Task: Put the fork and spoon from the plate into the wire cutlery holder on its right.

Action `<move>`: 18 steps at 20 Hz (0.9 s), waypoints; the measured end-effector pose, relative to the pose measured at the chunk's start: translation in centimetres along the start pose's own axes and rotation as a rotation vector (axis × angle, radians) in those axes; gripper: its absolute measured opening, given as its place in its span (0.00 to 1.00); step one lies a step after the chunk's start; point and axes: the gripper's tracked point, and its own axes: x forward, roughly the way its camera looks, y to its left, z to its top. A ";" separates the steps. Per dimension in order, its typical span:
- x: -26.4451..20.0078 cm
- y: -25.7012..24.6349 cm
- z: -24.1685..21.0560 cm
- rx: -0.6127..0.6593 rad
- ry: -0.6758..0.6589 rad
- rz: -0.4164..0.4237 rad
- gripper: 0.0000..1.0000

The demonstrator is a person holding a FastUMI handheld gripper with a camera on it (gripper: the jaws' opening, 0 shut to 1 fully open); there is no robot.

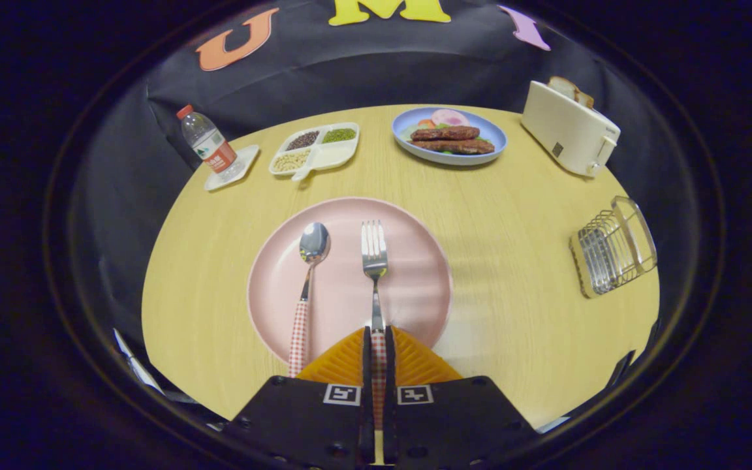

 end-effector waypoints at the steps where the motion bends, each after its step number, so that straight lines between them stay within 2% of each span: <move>1: -1.0 -0.2 0.2 -0.009 -0.007 0.018 0.06; 6: -6.1 -2.8 1.6 -0.042 -0.070 0.080 0.05; 11: -10.9 -7.4 3.4 0.032 -0.106 0.123 0.06; 18: -15.9 -16.4 6.5 0.029 -0.189 0.089 0.05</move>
